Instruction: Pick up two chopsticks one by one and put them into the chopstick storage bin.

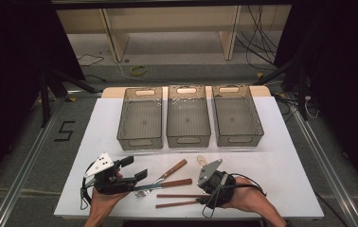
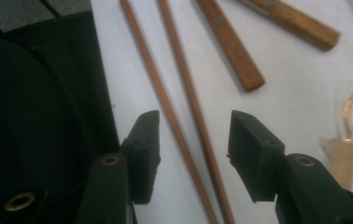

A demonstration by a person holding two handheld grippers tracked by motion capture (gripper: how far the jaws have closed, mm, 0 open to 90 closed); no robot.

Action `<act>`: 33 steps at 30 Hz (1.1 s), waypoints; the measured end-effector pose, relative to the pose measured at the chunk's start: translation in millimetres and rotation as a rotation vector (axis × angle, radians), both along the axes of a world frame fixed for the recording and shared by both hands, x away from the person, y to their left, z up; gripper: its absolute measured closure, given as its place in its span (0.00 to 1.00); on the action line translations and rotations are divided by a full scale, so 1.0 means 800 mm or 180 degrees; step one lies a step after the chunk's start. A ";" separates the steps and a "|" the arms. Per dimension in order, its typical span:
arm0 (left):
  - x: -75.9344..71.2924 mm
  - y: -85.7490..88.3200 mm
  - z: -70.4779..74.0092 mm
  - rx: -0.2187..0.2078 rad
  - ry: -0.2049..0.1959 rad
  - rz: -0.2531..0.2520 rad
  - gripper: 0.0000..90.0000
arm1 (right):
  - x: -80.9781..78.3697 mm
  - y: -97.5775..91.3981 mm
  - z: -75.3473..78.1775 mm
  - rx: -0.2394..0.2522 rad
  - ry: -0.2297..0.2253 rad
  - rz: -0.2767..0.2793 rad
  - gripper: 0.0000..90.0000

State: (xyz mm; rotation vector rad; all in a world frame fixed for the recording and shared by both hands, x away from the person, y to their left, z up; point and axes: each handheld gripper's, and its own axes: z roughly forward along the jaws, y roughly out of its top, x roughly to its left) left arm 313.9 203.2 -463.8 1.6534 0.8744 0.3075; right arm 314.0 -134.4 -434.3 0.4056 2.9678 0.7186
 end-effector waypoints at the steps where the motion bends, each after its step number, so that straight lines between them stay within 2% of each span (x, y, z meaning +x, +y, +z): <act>1: 0.000 0.000 0.000 0.0003 -0.0002 0.0000 0.22 | 0.000 0.001 -0.002 -0.0046 0.0008 0.0020 0.63; 10: 0.000 0.000 0.000 0.0007 0.0001 -0.0006 0.22 | 0.001 0.005 -0.021 -0.0342 0.0139 0.0132 0.74; 12: 0.000 0.000 0.000 0.0007 0.0004 -0.0007 0.22 | 0.001 0.005 -0.023 -0.0347 0.0124 0.0136 0.75; 13: 0.000 0.000 0.000 0.0014 0.0003 -0.0011 0.22 | 0.002 0.005 -0.024 -0.0399 0.0159 0.0151 0.75; 23: 0.000 0.000 0.000 0.0011 0.0004 -0.0014 0.22 | 0.005 0.008 -0.034 -0.0697 0.0152 0.0231 0.83; 33: 0.001 -0.001 0.000 0.0012 0.0002 -0.0014 0.22 | 0.004 0.016 -0.034 -0.0858 0.0140 0.0382 0.93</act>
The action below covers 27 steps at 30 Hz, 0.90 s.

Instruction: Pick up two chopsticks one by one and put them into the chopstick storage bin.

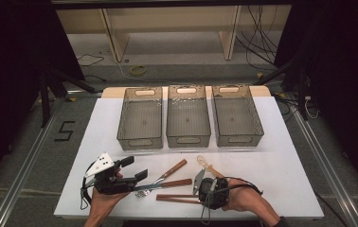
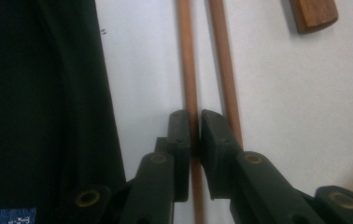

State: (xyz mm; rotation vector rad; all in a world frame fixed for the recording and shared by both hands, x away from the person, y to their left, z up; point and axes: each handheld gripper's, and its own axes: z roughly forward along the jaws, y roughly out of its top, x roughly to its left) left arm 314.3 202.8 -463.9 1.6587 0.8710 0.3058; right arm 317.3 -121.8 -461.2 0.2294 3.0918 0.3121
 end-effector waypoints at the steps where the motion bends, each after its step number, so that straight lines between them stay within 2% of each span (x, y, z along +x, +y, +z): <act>1: 0.000 0.000 0.000 -0.0001 0.0004 -0.0002 0.22 | 0.000 0.001 -0.001 -0.0007 -0.0011 0.0037 0.94; 6: 0.000 -0.001 0.000 0.0007 0.0008 -0.0010 0.22 | -0.001 0.002 0.000 -0.0033 -0.0035 0.0063 0.95; 10: 0.000 -0.003 0.002 0.0068 0.0011 -0.0055 0.22 | -0.001 0.000 0.002 0.0023 0.0014 0.0075 0.95; 15: -0.001 -0.015 0.011 0.0217 0.0045 -0.0301 0.23 | -0.003 -0.002 0.013 0.0132 0.0000 0.0096 0.95; 17: -0.001 -0.024 0.015 0.0254 0.0113 -0.0442 0.23 | -0.002 -0.004 0.016 0.0180 -0.0014 0.0086 0.95; 22: -0.001 -0.053 0.018 0.0621 0.0241 -0.0831 0.25 | 0.000 -0.008 0.031 0.0270 -0.0068 0.0072 0.95; 23: -0.002 -0.062 0.018 0.0757 0.0271 -0.0925 0.25 | 0.000 -0.008 0.033 0.0289 -0.0081 0.0057 0.95; 27: -0.003 -0.087 0.015 0.1093 0.0349 -0.1162 0.28 | -0.001 -0.009 0.046 0.0337 -0.0132 0.0074 0.95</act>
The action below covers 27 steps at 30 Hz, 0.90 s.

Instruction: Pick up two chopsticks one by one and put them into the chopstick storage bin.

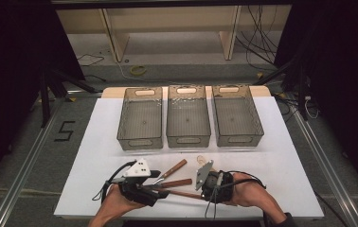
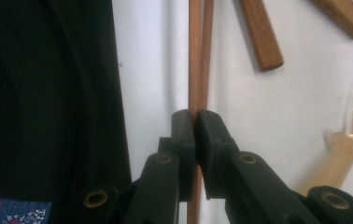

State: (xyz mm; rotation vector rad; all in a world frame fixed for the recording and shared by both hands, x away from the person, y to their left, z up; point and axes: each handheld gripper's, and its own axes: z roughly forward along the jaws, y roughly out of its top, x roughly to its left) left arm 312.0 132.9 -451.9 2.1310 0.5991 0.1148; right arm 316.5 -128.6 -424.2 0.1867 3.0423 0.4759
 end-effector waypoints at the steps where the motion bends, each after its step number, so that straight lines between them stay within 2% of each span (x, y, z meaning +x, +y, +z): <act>1: 0.000 -0.004 -0.001 0.0047 0.0003 -0.0025 0.28 | 0.000 0.000 0.000 0.0000 0.0000 0.0000 0.95; 2: 0.000 -0.010 -0.002 0.0150 0.0012 -0.0076 0.28 | 0.000 0.000 0.001 0.0007 -0.0007 0.0009 0.95; 6: -0.002 -0.021 -0.005 0.0372 0.0005 -0.0229 0.31 | -0.001 0.001 0.005 0.0014 -0.0036 0.0024 0.95; 11: -0.003 -0.028 -0.006 0.0541 0.0042 -0.0389 0.37 | -0.002 0.002 0.007 0.0000 -0.0057 0.0092 0.95; 19: -0.005 -0.037 -0.009 0.0807 0.0001 -0.0559 0.51 | -0.007 0.005 0.009 0.0005 -0.0065 0.0146 0.95; 27: -0.007 -0.045 -0.010 0.0935 -0.0019 -0.0711 0.65 | -0.009 0.007 0.008 -0.0023 -0.0052 0.0225 0.95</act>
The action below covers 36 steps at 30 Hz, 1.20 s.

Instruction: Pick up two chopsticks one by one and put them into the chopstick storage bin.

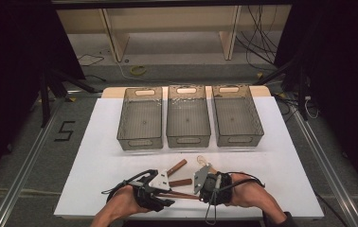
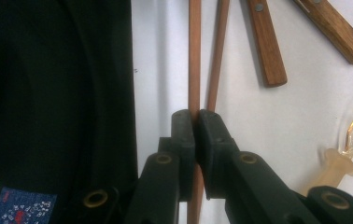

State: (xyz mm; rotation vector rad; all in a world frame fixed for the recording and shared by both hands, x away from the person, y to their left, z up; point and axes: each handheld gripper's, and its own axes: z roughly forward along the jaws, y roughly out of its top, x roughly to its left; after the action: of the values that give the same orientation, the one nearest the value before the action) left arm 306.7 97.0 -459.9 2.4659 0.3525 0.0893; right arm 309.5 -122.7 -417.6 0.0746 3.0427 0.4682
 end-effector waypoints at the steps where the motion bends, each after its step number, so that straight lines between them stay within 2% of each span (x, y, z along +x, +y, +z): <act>1: 0.000 -0.001 0.000 0.0020 0.0001 -0.0021 0.69 | 0.000 0.001 -0.001 -0.0002 0.0007 0.0012 0.95; 3: -0.001 -0.003 -0.001 0.0074 0.0003 -0.0054 0.71 | -0.001 0.001 -0.001 -0.0004 0.0013 -0.0004 0.95; 8: -0.004 -0.005 -0.003 0.0132 -0.0039 -0.0128 0.83 | -0.002 0.003 -0.003 -0.0030 0.0024 0.0051 0.95; 14: -0.008 -0.007 -0.005 0.0165 0.0001 -0.0328 0.89 | -0.002 0.002 -0.005 -0.0048 -0.0006 0.0154 0.95; 15: -0.009 -0.008 -0.005 0.0155 0.0021 -0.0371 0.90 | -0.002 0.002 -0.005 -0.0053 0.0001 0.0152 0.94; 17: -0.011 -0.009 -0.006 0.0143 0.0019 -0.0373 0.92 | 0.001 0.001 -0.004 -0.0014 -0.0078 0.0094 0.92; 18: -0.011 -0.008 -0.005 0.0120 0.0026 -0.0365 0.92 | 0.003 -0.001 -0.003 -0.0001 -0.0032 0.0054 0.92; 19: -0.010 -0.007 -0.004 0.0135 0.0021 -0.0368 0.92 | 0.004 -0.003 -0.001 0.0031 -0.0050 0.0050 0.89; 20: -0.009 -0.006 -0.004 0.0120 0.0024 -0.0341 0.92 | 0.005 -0.004 0.001 0.0062 -0.0095 0.0006 0.80; 21: -0.007 -0.004 -0.004 0.0115 0.0051 -0.0310 0.92 | 0.007 -0.006 0.004 0.0107 -0.0129 -0.0056 0.78; 22: -0.006 -0.002 -0.004 0.0123 0.0027 -0.0253 0.92 | 0.008 -0.008 0.008 0.0168 -0.0121 -0.0108 0.72; 24: -0.002 0.003 -0.003 0.0103 0.0048 -0.0161 0.92 | 0.011 -0.013 0.016 0.0382 -0.0166 -0.0251 0.64; 25: -0.001 0.006 -0.002 0.0084 0.0042 -0.0104 0.92 | 0.011 -0.015 0.020 0.0431 -0.0187 -0.0304 0.61; 27: 0.003 0.012 0.000 0.0053 0.0040 0.0003 0.92 | 0.010 -0.019 0.027 0.0533 -0.0261 -0.0419 0.57; 29: 0.007 0.018 0.002 0.0009 0.0077 0.0136 0.92 | 0.010 -0.023 0.033 0.0709 -0.0210 -0.0513 0.52; 30: 0.009 0.021 0.003 0.0007 0.0054 0.0187 0.92 | 0.010 -0.025 0.035 0.0766 -0.0201 -0.0561 0.52; 36: 0.021 0.039 0.010 -0.0197 0.0101 0.0586 0.92 | 0.006 -0.033 0.030 0.0853 -0.0119 -0.0637 0.46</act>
State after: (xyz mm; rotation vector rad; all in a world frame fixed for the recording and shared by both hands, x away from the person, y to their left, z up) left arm 323.6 128.4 -452.0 2.3713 0.5870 0.1147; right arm 314.6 -149.4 -393.7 0.3738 2.8752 0.8435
